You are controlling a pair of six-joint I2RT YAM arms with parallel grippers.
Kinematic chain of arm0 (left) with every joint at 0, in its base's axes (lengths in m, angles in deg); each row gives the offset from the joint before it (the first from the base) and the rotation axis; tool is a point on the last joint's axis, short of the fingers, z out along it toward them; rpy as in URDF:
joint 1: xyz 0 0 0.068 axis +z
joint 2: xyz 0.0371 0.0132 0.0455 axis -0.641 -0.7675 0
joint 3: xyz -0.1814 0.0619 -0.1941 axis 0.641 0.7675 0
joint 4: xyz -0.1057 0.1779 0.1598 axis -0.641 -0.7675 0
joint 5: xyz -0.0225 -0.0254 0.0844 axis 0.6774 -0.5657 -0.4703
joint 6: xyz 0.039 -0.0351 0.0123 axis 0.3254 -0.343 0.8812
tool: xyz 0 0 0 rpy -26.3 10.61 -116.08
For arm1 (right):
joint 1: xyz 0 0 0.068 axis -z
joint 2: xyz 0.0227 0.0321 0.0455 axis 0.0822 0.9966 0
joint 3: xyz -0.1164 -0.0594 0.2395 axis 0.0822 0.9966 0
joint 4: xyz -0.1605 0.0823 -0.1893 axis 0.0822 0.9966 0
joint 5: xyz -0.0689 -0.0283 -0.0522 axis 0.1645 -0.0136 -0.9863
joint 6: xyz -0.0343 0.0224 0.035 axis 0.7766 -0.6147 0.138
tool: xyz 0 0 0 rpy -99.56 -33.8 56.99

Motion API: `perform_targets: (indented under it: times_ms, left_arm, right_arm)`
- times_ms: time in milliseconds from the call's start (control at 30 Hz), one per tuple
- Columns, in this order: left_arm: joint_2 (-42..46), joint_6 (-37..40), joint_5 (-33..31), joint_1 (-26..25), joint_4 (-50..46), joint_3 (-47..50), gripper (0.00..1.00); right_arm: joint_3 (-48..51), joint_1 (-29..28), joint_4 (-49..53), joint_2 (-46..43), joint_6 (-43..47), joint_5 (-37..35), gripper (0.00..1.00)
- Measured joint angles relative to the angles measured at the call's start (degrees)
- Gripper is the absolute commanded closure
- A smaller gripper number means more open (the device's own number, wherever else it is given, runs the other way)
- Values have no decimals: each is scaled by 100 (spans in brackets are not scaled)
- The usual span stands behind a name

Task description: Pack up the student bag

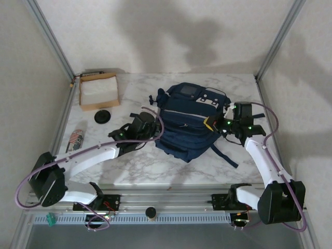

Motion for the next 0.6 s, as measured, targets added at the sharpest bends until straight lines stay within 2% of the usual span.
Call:
perform_targets:
  times_ms: [67,100,133,200,333,467,600]
  left_arm:
    - [-275,238,-7,24,164,-188,76]
    - [-407,315,-4,59,247,-256,75]
    - [-525,382,0,107,297,-308,72]
    - [-780,396,63,299,389,-424,55]
    - [-1325,39,431,914,730,-699,42]
    - [-2122,-520,914,1381,1038,-1250,42]
    - [-2406,-909,1453,1362,1370,-1176,43]
  right_arm:
    - [0,17,9,0,-35,44,96]
    - [7,9,-26,0,-85,59,94]
    - [20,-4,-74,-2,-157,59,87]
    - [68,-74,-205,-33,-319,26,70]
    - [245,-225,-584,-258,-741,-151,56]
    - [448,-533,-994,-382,-1270,-483,50]
    - [503,-1110,-1327,-382,-1843,-1132,46]
